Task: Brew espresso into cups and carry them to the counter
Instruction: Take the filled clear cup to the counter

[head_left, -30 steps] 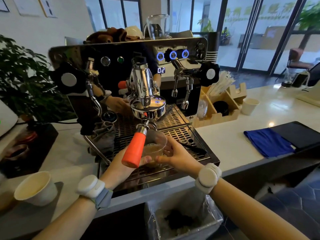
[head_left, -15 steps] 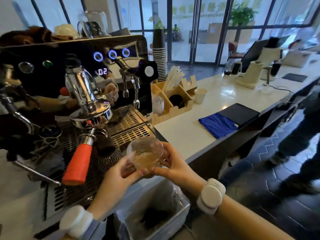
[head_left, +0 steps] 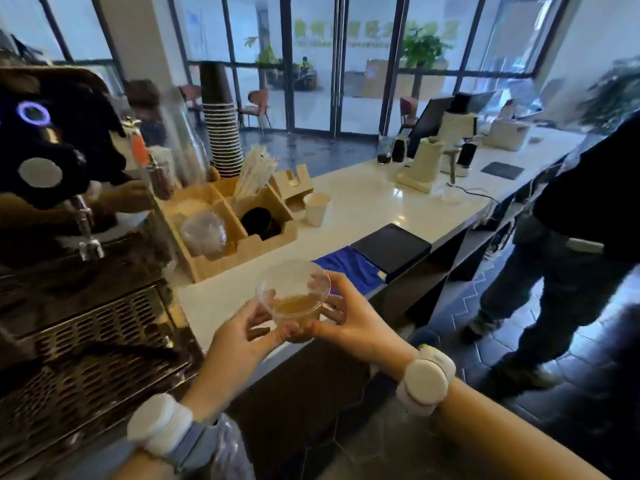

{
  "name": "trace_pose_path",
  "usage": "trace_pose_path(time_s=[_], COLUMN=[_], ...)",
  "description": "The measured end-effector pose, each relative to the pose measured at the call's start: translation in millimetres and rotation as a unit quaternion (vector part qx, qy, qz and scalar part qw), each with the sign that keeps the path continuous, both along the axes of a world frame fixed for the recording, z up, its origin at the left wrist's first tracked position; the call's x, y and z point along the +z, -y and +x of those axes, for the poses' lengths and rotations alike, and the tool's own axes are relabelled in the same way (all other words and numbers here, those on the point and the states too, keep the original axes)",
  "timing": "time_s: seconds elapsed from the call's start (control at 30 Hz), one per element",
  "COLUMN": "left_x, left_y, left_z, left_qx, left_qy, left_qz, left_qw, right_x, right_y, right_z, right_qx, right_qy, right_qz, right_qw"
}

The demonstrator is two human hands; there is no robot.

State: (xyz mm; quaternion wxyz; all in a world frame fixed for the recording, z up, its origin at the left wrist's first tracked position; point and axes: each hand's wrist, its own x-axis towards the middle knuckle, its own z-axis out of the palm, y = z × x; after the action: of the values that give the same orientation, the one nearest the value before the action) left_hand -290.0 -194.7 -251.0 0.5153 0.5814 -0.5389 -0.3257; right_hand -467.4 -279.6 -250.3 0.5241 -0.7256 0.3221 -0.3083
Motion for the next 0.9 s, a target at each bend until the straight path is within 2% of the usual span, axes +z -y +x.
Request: trace_pose_path(time_s=[0.13,0.37,0.7,0.9], left_x=[0.7,-3.3,-22.3,-40.1], left_y=[39.9,130.5,260.3,338.5], left_z=[-32.5,-82.3,-100.6,-98.6], left_qx=[-0.005,-0.045,-0.085,-0.091], left_qy=[0.023,-0.002,0.006,-0.010], left_qz=[-0.005,-0.006,-0.006,0.013], left_qw=[1.000,0.999,0.996,0.996], right_x=[2.8,-1.6,-11.0,-19.7], right_y=[36.7,113.2,224.0,296.5], right_z=[-32.4,-84.5,-110.0,-113.2], right_qx=[-0.013,-0.057,-0.110,-0.102], right_qy=[0.000,-0.008,-0.040,-0.031], right_qz=[-0.005,-0.022,-0.029,0.007], right_qw=[1.000,0.998,0.993,0.994])
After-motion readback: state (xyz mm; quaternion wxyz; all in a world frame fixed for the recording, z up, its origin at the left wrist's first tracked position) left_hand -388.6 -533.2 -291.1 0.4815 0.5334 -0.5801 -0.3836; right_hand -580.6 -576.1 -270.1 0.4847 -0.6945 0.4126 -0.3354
